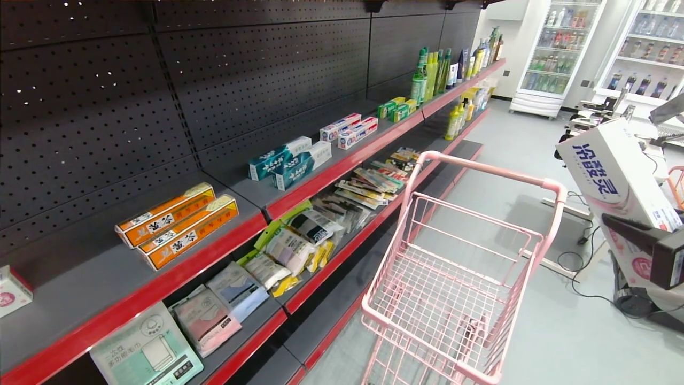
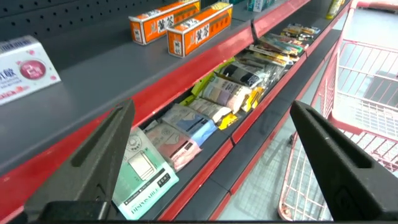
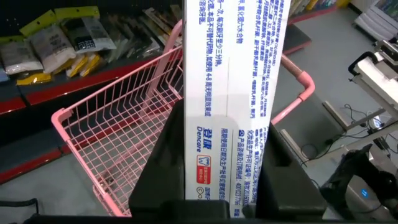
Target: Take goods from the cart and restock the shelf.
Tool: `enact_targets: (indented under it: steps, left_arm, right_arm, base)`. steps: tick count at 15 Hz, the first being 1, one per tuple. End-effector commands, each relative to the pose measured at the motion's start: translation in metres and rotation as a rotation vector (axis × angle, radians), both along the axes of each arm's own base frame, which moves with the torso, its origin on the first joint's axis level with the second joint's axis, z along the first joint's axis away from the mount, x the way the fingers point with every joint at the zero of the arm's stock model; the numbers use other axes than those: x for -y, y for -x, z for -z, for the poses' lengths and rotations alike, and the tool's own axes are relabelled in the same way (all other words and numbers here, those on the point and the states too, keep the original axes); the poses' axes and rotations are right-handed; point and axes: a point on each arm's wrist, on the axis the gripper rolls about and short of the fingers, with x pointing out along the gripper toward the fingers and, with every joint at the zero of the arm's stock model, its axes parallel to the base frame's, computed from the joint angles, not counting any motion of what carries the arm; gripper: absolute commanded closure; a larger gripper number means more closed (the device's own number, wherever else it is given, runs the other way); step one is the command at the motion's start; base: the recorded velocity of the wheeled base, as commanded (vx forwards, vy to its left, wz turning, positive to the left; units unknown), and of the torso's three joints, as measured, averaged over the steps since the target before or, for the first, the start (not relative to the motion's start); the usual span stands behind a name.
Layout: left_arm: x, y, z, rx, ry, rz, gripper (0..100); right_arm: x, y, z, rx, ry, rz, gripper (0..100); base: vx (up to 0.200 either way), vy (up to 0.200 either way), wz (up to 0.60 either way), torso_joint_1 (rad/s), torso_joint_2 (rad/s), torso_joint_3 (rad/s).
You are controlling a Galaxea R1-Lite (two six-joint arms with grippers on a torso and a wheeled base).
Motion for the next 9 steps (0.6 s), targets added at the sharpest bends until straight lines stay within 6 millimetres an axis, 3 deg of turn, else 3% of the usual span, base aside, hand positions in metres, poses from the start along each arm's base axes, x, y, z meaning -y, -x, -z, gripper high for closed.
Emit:
enact_targets:
  steps: [1,9]
  left_arm:
    - [0.0000,-0.0001,-0.0001,-0.001,0.000,0.000,0]
    - [0.0000,-0.0001,-0.0001,-0.001,0.000,0.000,0]
  right_arm:
    - [-0.0001,-0.0001,0.0003,-0.001,0.000,-0.001,100]
    - [-0.0001,-0.0001,0.0003,0.000,0.008,-0.003,100]
  base:
    - [0.000,0.000,0.00,0.163,-0.34,-0.188]
    - [0.000,0.000,0.00,0.172,-0.35,-0.182]
